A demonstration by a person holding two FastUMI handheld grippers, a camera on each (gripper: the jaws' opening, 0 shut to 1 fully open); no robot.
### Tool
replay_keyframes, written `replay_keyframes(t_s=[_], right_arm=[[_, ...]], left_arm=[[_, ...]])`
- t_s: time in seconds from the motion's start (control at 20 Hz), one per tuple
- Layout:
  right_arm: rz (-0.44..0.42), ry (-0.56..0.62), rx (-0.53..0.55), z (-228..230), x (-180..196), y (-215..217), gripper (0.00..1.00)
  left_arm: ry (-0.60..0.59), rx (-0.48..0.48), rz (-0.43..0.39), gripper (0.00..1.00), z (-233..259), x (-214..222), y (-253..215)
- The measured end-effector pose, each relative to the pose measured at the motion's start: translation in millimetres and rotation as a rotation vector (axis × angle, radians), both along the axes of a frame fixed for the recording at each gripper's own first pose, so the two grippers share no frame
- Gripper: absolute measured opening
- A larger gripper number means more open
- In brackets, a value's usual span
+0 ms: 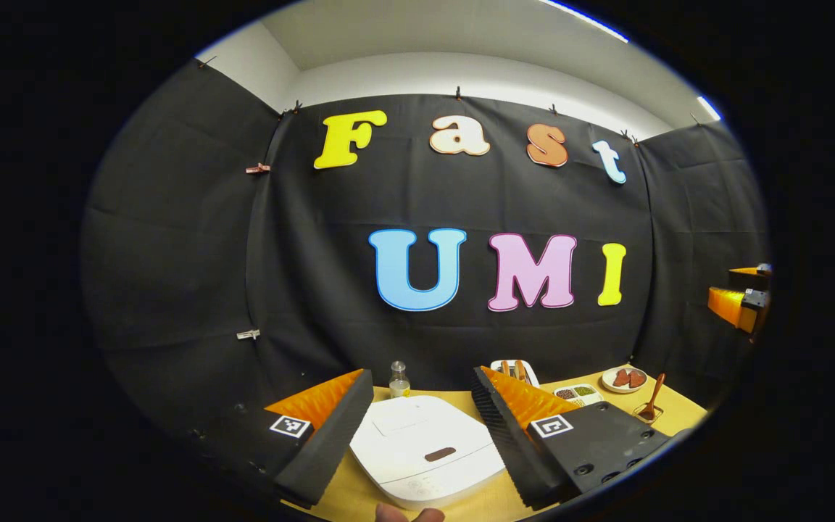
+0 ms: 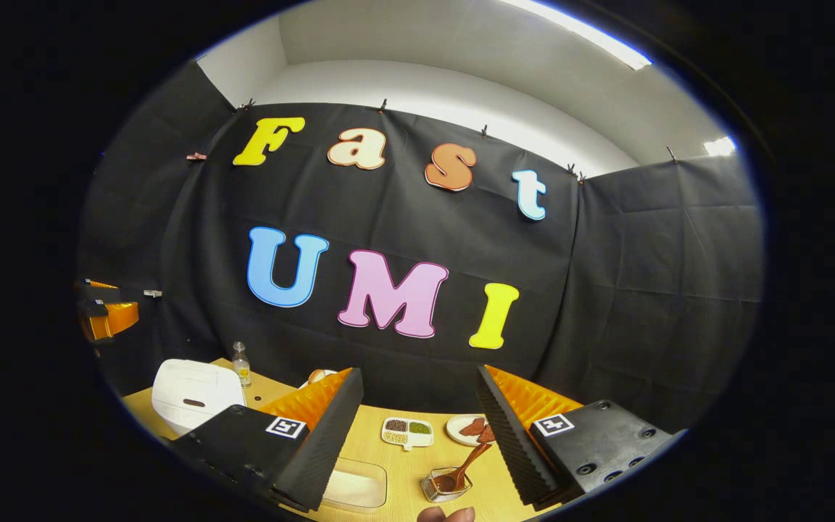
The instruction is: Close the left gripper, press the button to open the rice cooker; take a wooden spoon from the chopstick holder with the right hand, scoop a spoonful of rice and pour it into the rice cooker, then put the wooden spoon back into the chopstick holder.
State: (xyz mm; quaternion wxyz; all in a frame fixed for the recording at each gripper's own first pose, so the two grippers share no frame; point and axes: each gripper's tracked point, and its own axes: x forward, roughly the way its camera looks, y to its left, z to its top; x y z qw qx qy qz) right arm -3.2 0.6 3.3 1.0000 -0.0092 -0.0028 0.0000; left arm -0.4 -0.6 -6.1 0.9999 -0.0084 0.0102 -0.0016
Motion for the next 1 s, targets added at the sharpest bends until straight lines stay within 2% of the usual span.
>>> replay_keyframes(t_s=[0.25, 0.45, 0.55, 0.65, 0.8, 0.85, 0.9, 0.95, 1.0], right_arm=[[-0.008, -0.003, 0.002, 0, -1, -4, 0.98], [-0.010, 0.005, -0.006, -3, -1, -5, 0.98], [-0.014, 0.005, -0.013, -3, -1, -6, 0.98], [-0.017, 0.000, -0.019, -2, 0, -7, 0.98], [-0.017, -0.008, -0.024, 0, 1, -7, 0.98], [-0.018, -0.007, -0.022, -1, 0, -7, 0.98], [-0.020, -0.002, -0.025, -2, 1, -8, 0.98], [-0.022, -0.002, -0.033, -3, 0, -9, 0.98], [-0.022, -0.005, -0.045, -2, -1, -9, 0.98]], left_arm=[[-0.004, -0.003, 0.000, 0.94, 1, 0, -1], [-0.016, 0.008, -0.030, 0.95, 4, 1, -7], [-0.015, -0.002, -0.061, 0.90, 4, 2, -14], [-0.006, -0.010, -0.111, 0.80, 3, 3, -23], [0.053, 0.003, -0.249, 0.46, -14, 6, -48], [0.087, 0.015, -0.309, 0.38, -23, 6, -55], [0.132, 0.013, -0.400, 0.14, -34, 1, -70], [0.166, -0.007, -0.519, 0.08, -41, -8, -87], [0.164, -0.038, -0.594, 0.08, -37, -12, -94]])
